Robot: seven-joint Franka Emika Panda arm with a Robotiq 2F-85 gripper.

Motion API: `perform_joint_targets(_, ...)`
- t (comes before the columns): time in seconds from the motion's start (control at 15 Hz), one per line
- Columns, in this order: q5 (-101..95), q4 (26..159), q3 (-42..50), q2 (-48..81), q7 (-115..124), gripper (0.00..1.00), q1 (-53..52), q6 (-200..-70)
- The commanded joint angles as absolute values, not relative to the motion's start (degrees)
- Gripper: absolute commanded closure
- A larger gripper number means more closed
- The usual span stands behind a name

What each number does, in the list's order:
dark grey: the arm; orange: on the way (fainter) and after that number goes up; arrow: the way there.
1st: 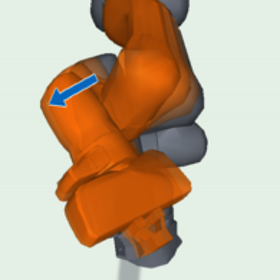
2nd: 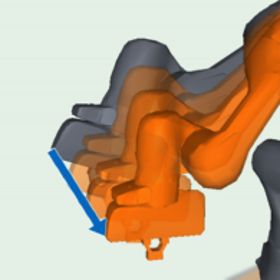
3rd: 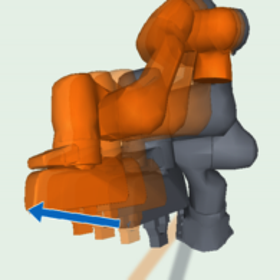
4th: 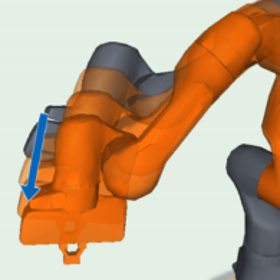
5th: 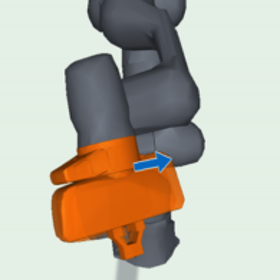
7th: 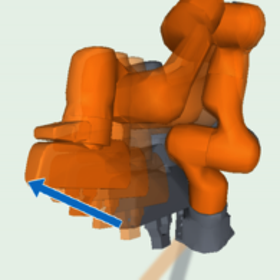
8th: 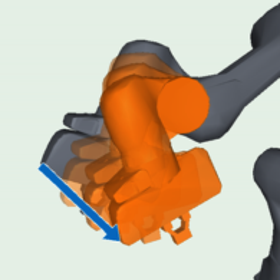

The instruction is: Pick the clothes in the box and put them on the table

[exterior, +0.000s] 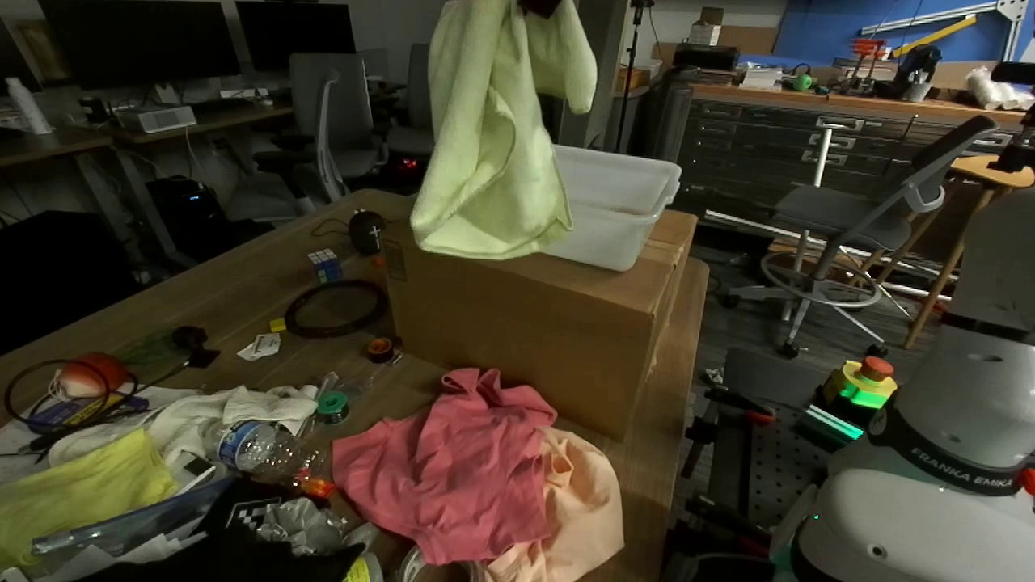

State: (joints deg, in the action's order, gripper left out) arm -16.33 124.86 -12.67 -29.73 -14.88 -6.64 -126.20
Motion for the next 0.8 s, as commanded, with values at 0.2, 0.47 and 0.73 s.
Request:
perform_joint_targets(0.2,-18.5,124.5,-12.2,-26.0,-16.8,0.69,-10.1,-127.3)
perform_joint_targets(0.47,-18.9,126.1,-10.7,-25.7,-17.8,0.38,-9.7,-126.3)
perform_joint_targets(0.73,-17.8,127.8,-8.2,-26.4,-20.0,0.07,-9.7,-124.4)
